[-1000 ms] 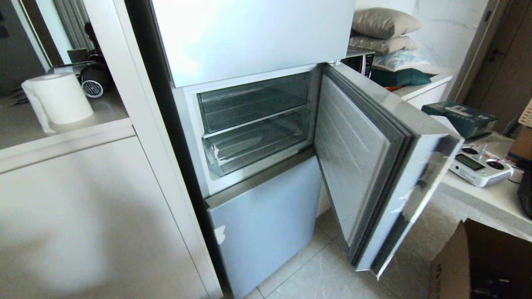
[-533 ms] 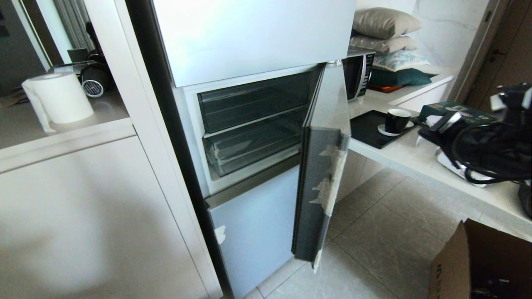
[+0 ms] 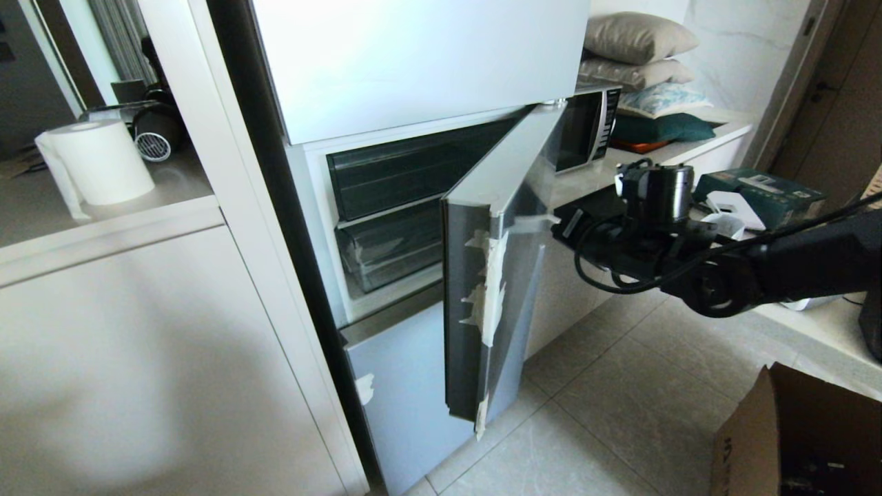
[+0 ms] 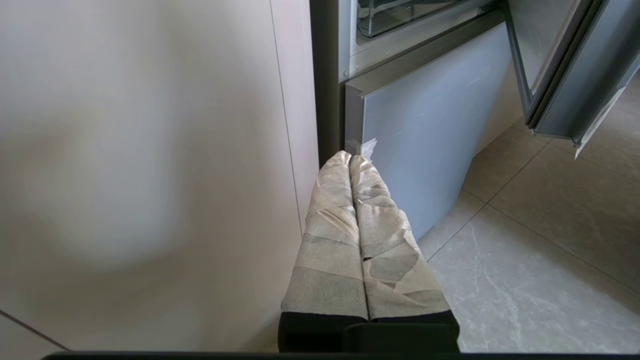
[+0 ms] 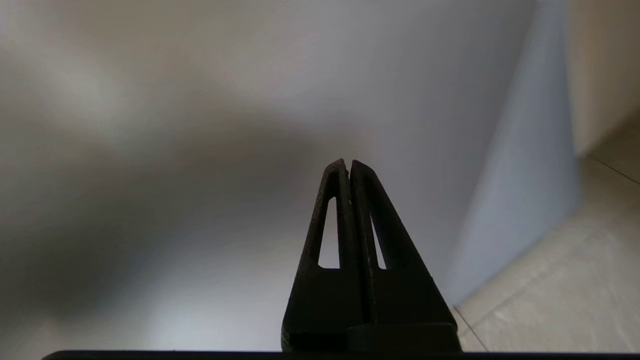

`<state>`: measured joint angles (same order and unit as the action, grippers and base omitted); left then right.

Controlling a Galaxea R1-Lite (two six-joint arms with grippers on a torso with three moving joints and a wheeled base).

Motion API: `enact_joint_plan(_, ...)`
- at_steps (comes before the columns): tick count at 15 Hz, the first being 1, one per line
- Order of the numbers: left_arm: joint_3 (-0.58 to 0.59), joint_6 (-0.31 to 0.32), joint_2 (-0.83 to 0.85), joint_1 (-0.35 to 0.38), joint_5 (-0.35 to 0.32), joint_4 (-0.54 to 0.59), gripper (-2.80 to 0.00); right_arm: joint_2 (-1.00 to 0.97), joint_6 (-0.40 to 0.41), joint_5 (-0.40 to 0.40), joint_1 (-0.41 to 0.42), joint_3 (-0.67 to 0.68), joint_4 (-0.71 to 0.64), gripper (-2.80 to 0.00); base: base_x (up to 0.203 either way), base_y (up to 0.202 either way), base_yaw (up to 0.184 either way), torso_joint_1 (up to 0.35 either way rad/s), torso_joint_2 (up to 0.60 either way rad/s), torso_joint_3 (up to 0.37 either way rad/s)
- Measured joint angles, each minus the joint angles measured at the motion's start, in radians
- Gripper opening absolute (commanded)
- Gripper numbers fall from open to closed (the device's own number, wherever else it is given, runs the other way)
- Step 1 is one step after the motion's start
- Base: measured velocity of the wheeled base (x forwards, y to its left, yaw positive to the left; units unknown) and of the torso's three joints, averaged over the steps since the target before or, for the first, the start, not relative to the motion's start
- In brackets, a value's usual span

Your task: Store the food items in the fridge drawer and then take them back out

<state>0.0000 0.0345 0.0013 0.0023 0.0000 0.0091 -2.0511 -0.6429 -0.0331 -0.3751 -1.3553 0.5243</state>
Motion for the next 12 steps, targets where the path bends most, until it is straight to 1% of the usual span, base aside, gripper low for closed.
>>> enact_joint_plan(3, 0.000, 0.000, 0.000, 0.001, 0.000, 0.000, -2.80, -0.150, 0.037, 0.009, -0.061, -0.176, 0.041, -2.80, 0.000, 0.000, 0.000, 0.000, 0.00, 0.000)
enact_joint_plan(5, 0.000, 0.000, 0.000, -0.001, 0.000, 0.000, -2.80, -0.236, 0.044, 0.026, -0.086, -0.298, 0.059, -2.80, 0.000, 0.000, 0.000, 0.000, 0.00, 0.000)
enact_joint_plan(8, 0.000, 0.000, 0.000, 0.000, 0.000, 0.000, -2.80, -0.357, 0.067, 0.065, -0.112, -0.502, 0.021, -2.80, 0.000, 0.000, 0.000, 0.000, 0.00, 0.000)
enact_joint_plan(9, 0.000, 0.000, 0.000, 0.000, 0.000, 0.000, -2.80, -0.400, 0.087, 0.107, -0.118, -0.553, 0.009, -2.80, 0.000, 0.000, 0.000, 0.000, 0.00, 0.000)
enact_joint_plan(10, 0.000, 0.000, 0.000, 0.001, 0.000, 0.000, -2.80, -0.439, 0.105, 0.173, -0.121, -0.584, 0.015, -2.80, 0.000, 0.000, 0.000, 0.000, 0.00, 0.000)
enact_joint_plan(11, 0.000, 0.000, 0.000, 0.000, 0.000, 0.000, -2.80, -0.472, 0.112, 0.239, -0.120, -0.603, 0.057, -2.80, 0.000, 0.000, 0.000, 0.000, 0.00, 0.000)
enact_joint_plan(12, 0.000, 0.000, 0.000, -0.001, 0.000, 0.000, -2.80, -0.496, 0.116, 0.279, -0.120, -0.612, 0.111, -2.80, 0.000, 0.000, 0.000, 0.000, 0.00, 0.000)
